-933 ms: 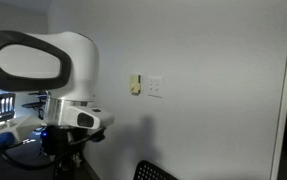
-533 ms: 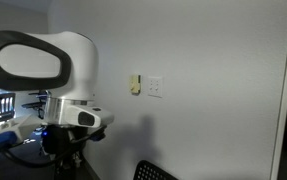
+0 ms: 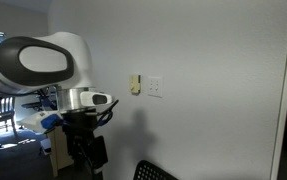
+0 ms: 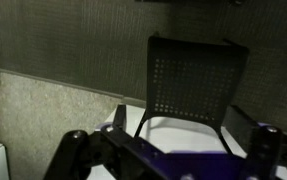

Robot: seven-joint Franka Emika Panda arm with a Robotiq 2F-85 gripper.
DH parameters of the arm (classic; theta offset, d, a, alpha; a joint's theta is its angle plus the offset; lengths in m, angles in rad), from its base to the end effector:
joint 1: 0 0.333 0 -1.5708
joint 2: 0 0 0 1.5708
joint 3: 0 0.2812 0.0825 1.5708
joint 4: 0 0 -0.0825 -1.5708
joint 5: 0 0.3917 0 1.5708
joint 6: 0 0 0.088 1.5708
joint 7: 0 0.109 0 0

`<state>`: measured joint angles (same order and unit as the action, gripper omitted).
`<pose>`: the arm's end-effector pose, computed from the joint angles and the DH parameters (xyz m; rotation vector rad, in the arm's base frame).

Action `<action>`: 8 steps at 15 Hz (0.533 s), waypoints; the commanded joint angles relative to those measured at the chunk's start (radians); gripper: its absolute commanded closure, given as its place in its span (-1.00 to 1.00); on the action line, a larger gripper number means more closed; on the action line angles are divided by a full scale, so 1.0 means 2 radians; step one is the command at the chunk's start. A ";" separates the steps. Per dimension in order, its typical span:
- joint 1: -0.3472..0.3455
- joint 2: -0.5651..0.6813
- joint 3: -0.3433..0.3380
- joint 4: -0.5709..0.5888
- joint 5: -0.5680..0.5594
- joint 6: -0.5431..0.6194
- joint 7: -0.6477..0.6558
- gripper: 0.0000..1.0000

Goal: Turn on the right light switch

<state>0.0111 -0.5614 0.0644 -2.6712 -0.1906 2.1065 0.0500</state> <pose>0.3865 0.0176 0.3761 2.9390 0.1671 0.0082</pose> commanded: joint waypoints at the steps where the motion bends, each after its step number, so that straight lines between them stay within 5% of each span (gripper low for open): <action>1: 0.004 0.055 0.010 0.036 -0.036 0.071 -0.018 -1.00; 8: 0.017 0.083 0.005 0.061 -0.018 0.108 -0.041 -1.00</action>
<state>0.0476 -0.3946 0.0727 -2.5498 -0.2283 2.3243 -0.0309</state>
